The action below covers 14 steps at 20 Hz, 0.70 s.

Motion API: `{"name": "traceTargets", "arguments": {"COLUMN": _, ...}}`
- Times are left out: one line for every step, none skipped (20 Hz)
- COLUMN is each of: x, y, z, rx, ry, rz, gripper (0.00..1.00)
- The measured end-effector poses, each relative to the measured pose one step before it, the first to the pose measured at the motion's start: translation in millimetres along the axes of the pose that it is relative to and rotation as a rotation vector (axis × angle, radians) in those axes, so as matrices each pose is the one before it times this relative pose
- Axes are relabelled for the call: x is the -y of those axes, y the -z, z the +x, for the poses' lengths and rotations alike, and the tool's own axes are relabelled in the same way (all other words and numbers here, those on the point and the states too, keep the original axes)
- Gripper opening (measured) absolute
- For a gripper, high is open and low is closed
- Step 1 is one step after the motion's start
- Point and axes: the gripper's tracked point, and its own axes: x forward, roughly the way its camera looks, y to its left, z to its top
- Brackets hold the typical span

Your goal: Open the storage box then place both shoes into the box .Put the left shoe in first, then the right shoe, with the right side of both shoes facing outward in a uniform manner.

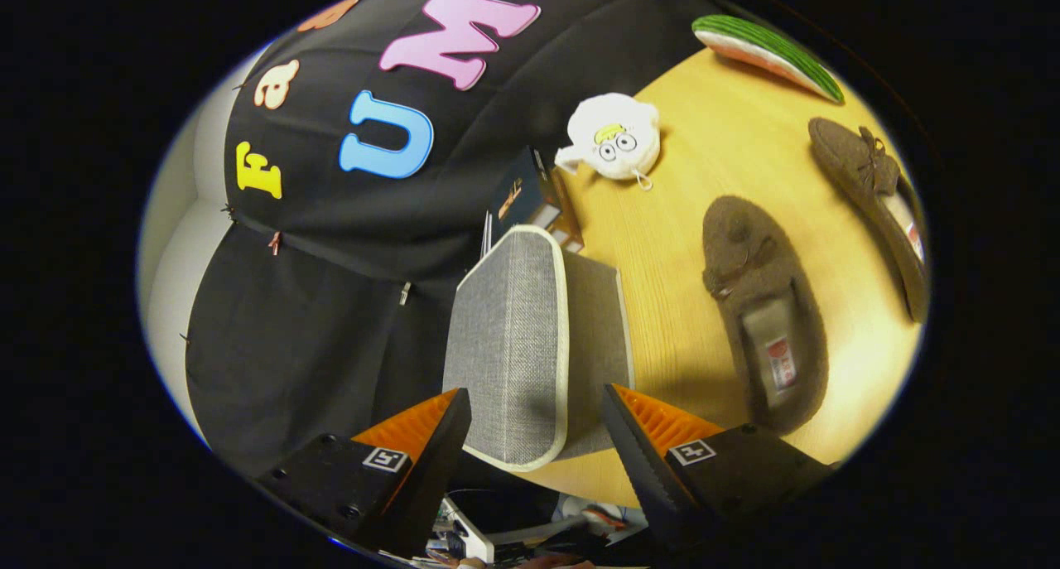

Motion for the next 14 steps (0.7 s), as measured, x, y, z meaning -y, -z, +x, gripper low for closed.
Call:
{"name": "traceTargets", "arguments": {"x": -2.57, "y": 4.34, "z": 3.97, "rx": -0.02743, "ry": -0.01917, "rz": -0.00205, "gripper": 0.98}}
{"name": "traceTargets", "arguments": {"x": -1.31, "y": 5.78, "z": 4.36, "rx": -0.02739, "ry": -0.01501, "rz": 0.00412, "gripper": 0.98}}
{"name": "traceTargets", "arguments": {"x": 0.06, "y": 4.78, "z": 5.7, "rx": -0.02506, "ry": -0.01116, "rz": 0.00729, "gripper": 0.98}}
{"name": "traceTargets", "arguments": {"x": 3.59, "y": 4.54, "z": 6.31, "rx": -0.02041, "ry": 0.00415, "rz": 0.0036, "gripper": 0.98}}
{"name": "traceTargets", "arguments": {"x": 3.77, "y": 0.72, "z": 5.76, "rx": -0.01707, "ry": 0.00375, "rz": 0.00711, "gripper": 0.98}}
{"name": "traceTargets", "arguments": {"x": 1.13, "y": 1.57, "z": 4.89, "rx": -0.0182, "ry": 0.00082, "rz": 0.00977, "gripper": 0.98}}
{"name": "traceTargets", "arguments": {"x": 0.36, "y": -0.63, "z": 4.35, "rx": -0.0105, "ry": -0.00789, "rz": 0.01083, "gripper": 0.98}}
{"name": "traceTargets", "arguments": {"x": 0.55, "y": -0.49, "z": 3.55, "rx": -0.01022, "ry": -0.00289, "rz": 0.01239, "gripper": 0.98}}
{"name": "traceTargets", "arguments": {"x": -1.09, "y": -1.39, "z": 2.18, "rx": -0.01191, "ry": -0.01078, "rz": 0.01737, "gripper": 0.96}}
{"name": "traceTargets", "arguments": {"x": -4.55, "y": 3.77, "z": 1.89, "rx": -0.01436, "ry": -0.01605, "rz": 0.02098, "gripper": 0.96}}
{"name": "traceTargets", "arguments": {"x": -4.86, "y": 2.11, "z": 1.01, "rx": -0.01547, "ry": -0.01665, "rz": 0.01797, "gripper": 0.95}}
{"name": "traceTargets", "arguments": {"x": 3.6, "y": -1.55, "z": 2.04, "rx": 0.00466, "ry": 0.01521, "rz": 0.00523, "gripper": 0.95}}
{"name": "traceTargets", "arguments": {"x": 0.89, "y": -1.47, "z": -1.21, "rx": 0.00206, "ry": -0.00127, "rz": -0.00176, "gripper": 0.8}}
{"name": "traceTargets", "arguments": {"x": 1.4, "y": 4.2, "z": -1.42, "rx": -0.01352, "ry": 0.00163, "rz": 0.00072, "gripper": 0.66}}
